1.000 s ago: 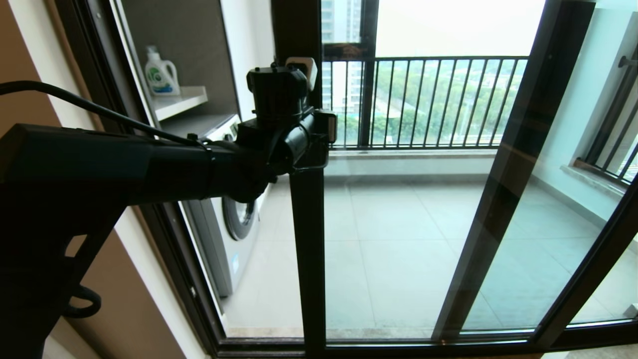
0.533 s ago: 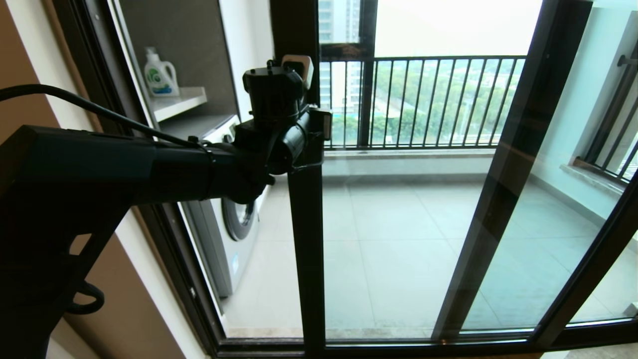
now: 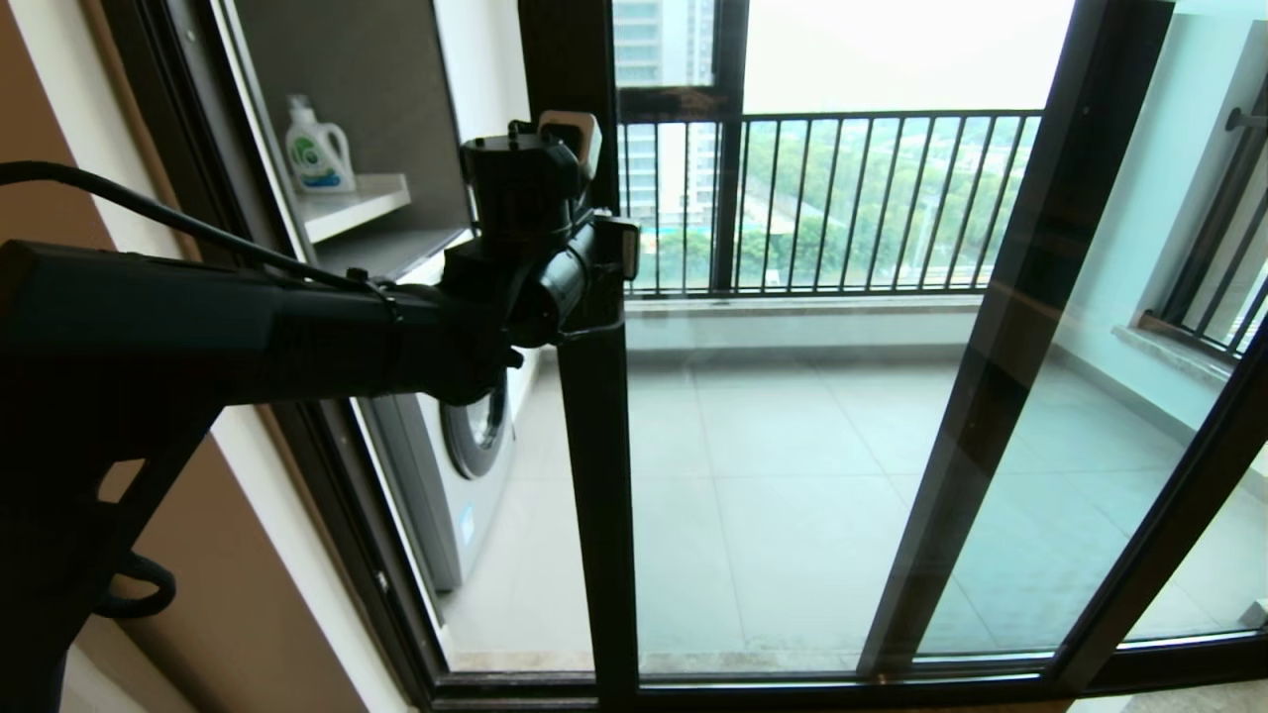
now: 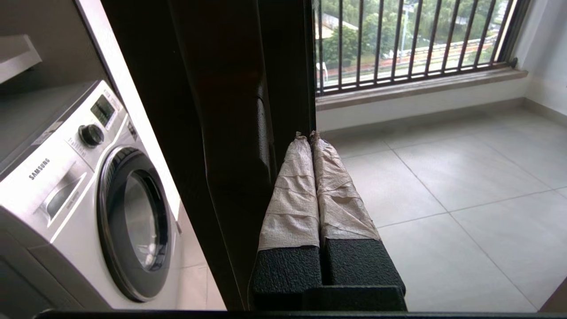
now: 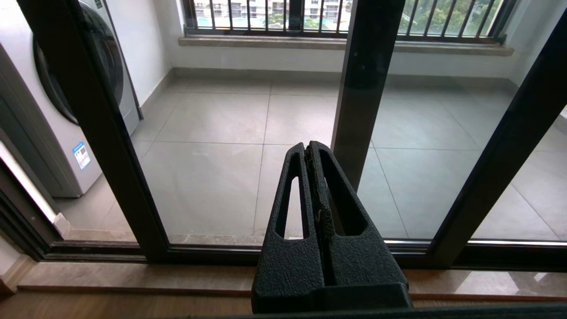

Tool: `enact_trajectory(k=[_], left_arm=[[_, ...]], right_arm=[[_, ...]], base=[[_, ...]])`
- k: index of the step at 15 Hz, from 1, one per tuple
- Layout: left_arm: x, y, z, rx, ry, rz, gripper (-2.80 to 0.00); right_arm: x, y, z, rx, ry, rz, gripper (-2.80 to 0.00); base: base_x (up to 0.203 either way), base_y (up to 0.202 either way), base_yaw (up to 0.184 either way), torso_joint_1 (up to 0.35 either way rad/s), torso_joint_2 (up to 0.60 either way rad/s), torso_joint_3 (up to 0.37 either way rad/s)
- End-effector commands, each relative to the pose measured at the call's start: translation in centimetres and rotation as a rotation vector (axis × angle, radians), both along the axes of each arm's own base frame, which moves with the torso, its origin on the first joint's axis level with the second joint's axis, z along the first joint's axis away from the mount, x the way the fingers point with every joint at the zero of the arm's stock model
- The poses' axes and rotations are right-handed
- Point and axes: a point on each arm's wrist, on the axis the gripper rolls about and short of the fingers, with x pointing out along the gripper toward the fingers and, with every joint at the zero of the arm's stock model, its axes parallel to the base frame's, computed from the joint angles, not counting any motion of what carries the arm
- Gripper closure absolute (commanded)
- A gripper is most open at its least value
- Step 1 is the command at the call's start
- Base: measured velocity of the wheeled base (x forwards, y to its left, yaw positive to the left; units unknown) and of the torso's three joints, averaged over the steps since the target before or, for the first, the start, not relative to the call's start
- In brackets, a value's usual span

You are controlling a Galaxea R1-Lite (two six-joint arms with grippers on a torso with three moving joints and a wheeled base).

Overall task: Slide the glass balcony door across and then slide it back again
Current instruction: Close the slid door

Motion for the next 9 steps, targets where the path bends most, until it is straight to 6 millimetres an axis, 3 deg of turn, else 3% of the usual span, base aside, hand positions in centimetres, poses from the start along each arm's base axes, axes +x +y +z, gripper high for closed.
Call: enact_trajectory(k=[1, 9], left_arm=[[-0.5, 1.3, 0.9, -0.01, -0.011, 0.025, 0.0], [-1.2, 5.5, 0.9, 0.004, 0.023, 0.094, 0.0]], right_arm=[[0.1, 0.0, -0.3, 0.0, 0.009, 0.001, 0.0], [0.1, 0.0, -0.3, 0.0, 0.009, 0.001, 0.0]], base=[[0.0, 0.0, 0.0, 0.0, 0.0, 0.0], [0.0, 0.0, 0.0, 0.0, 0.0, 0.0]])
